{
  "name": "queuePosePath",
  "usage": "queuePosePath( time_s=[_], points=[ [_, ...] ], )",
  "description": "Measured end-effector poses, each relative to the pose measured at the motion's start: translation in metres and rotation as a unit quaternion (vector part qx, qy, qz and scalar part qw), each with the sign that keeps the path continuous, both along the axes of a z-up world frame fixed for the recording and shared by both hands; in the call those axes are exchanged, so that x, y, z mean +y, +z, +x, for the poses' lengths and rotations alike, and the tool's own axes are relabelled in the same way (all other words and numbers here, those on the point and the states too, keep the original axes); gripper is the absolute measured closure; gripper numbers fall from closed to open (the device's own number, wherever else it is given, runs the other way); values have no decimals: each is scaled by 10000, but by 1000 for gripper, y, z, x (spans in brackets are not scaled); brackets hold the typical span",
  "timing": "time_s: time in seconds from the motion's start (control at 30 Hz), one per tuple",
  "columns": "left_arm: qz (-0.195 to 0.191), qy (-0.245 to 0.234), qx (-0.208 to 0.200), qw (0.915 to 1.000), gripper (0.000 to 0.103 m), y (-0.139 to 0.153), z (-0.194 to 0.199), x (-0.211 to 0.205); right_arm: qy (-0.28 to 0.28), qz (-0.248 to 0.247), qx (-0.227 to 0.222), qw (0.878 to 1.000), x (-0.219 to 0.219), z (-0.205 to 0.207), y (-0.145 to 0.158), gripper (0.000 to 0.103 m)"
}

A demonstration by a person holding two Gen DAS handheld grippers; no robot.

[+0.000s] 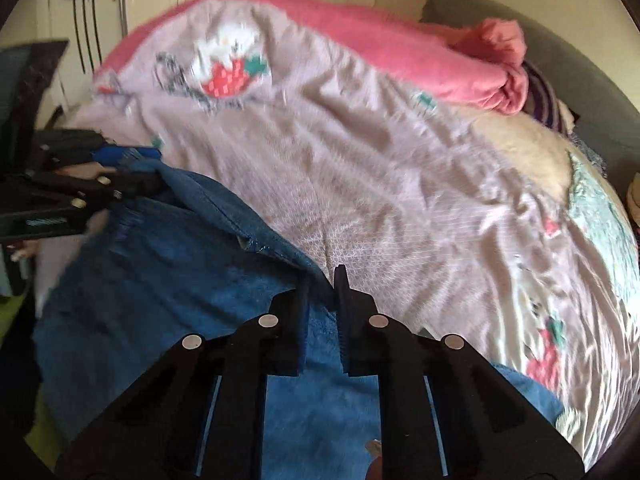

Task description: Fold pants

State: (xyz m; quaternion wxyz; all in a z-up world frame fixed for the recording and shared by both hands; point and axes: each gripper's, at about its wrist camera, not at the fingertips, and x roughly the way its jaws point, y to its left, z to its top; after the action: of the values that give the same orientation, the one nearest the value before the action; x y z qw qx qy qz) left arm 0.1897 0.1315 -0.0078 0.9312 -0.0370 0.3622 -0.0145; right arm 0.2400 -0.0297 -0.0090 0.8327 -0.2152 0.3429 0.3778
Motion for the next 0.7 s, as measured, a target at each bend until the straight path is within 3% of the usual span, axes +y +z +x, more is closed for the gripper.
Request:
queuePosePath(
  time_s=[0.1, 0.3, 0.47, 0.7],
  points=[
    [182, -87, -199, 9996, 69, 16, -19, -10, 27, 214, -112, 9997, -14, -30, 18, 99],
    [125, -275, -398, 9988, 69, 26, -66, -22, 50, 569, -54, 9984, -43, -90, 29, 100],
    [100, -396, -368, 9985, 69, 21, -109, -31, 215, 664, 239, 9973, -56, -147, 18, 100],
    [101, -495, 66, 9987, 69, -2, -152, -36, 483, 551, 777, 9943, -57, -204, -15, 100]
  ],
)
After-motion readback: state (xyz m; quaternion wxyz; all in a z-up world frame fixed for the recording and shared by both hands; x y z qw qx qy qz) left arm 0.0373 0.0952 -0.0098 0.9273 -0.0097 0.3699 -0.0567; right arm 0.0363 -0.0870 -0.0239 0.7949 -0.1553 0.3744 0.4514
